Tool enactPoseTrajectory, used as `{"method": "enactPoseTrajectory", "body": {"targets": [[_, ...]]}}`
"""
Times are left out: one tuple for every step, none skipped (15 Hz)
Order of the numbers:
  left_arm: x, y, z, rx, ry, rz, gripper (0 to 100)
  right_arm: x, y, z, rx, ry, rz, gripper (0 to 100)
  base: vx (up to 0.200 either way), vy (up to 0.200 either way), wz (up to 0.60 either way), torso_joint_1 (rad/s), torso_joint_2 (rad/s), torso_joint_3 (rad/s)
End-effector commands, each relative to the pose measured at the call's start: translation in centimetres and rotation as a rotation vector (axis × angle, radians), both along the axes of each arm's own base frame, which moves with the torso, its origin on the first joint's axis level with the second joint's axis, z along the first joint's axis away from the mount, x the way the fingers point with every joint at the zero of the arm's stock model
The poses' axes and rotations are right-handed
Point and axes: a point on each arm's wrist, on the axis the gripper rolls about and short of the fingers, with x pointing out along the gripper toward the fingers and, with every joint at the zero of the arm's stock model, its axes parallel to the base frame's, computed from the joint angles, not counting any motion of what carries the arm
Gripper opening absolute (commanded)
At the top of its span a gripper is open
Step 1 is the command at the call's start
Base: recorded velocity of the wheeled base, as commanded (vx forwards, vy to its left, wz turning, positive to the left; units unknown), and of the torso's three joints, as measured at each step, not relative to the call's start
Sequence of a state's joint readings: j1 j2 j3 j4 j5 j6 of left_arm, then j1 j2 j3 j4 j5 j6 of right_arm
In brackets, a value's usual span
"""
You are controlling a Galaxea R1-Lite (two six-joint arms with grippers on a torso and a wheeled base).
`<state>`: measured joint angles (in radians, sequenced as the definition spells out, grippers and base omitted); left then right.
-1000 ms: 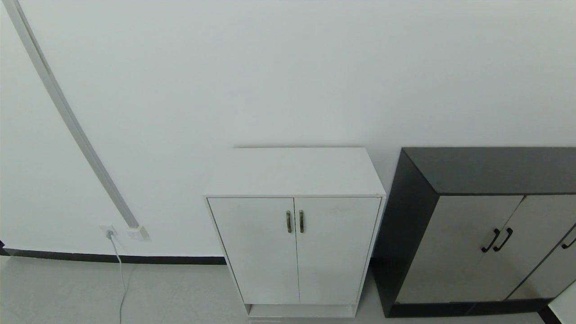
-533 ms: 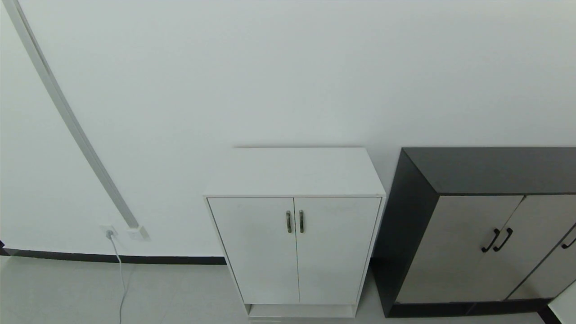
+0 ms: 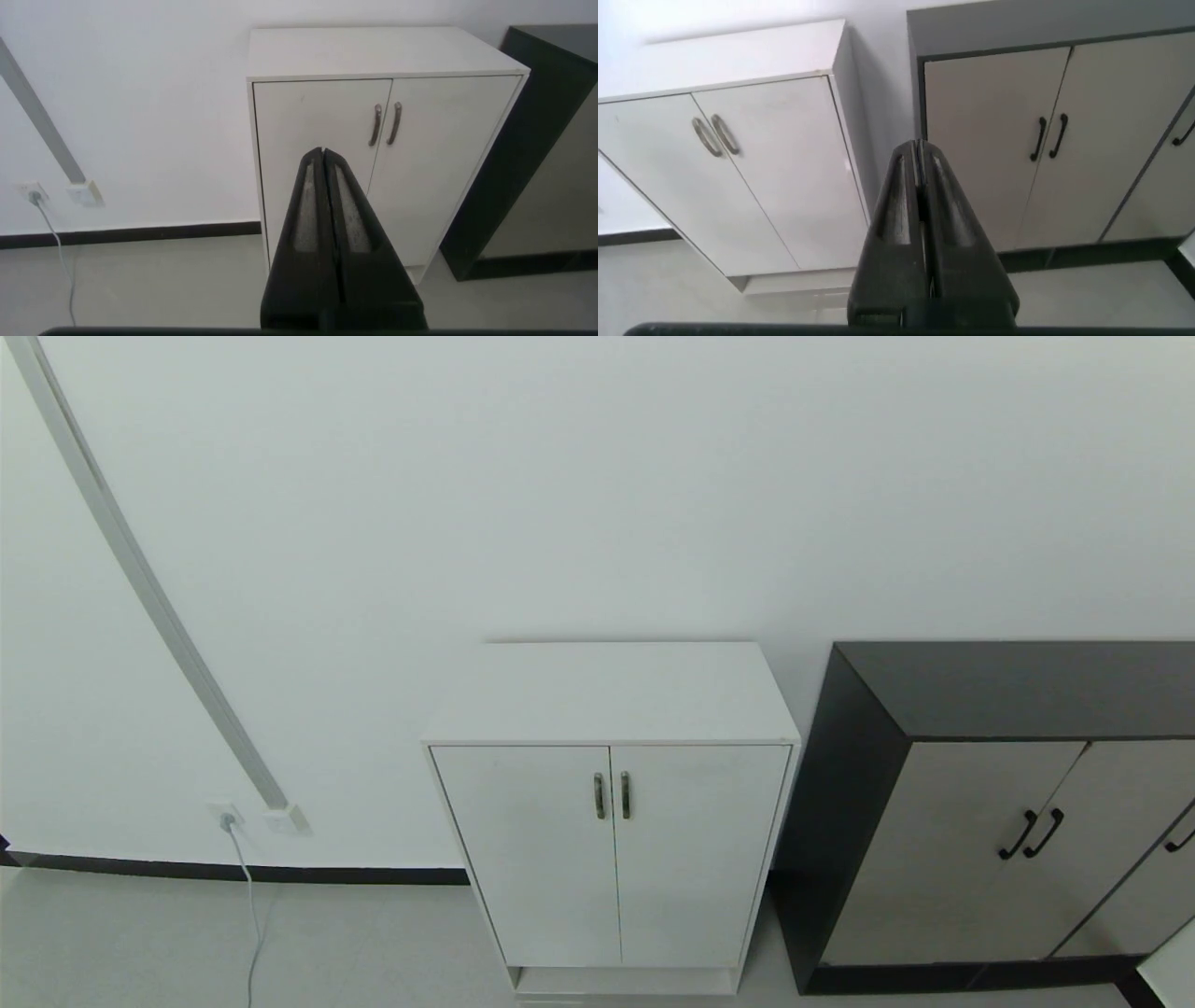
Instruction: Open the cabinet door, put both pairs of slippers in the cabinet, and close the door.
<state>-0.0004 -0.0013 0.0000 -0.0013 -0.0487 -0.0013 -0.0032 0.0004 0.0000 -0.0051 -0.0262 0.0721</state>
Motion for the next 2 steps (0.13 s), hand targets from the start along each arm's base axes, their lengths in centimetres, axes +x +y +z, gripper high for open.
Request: {"method": "enactPoseTrajectory", "body": {"targets": [[0.01,0.00,0.01,0.000,0.001,-0.001,0,0.00,0.00,-0.01,0.000,0.000,0.000,0,0.000,0.000,0.00,0.000,0.00,0.000],[0.01,0.00,0.01,0.000,0.001,0.000,0,0.00,0.00,-0.01,-0.002,0.000,0.000,0,0.000,0.000,0.00,0.000,0.00,0.000]]}}
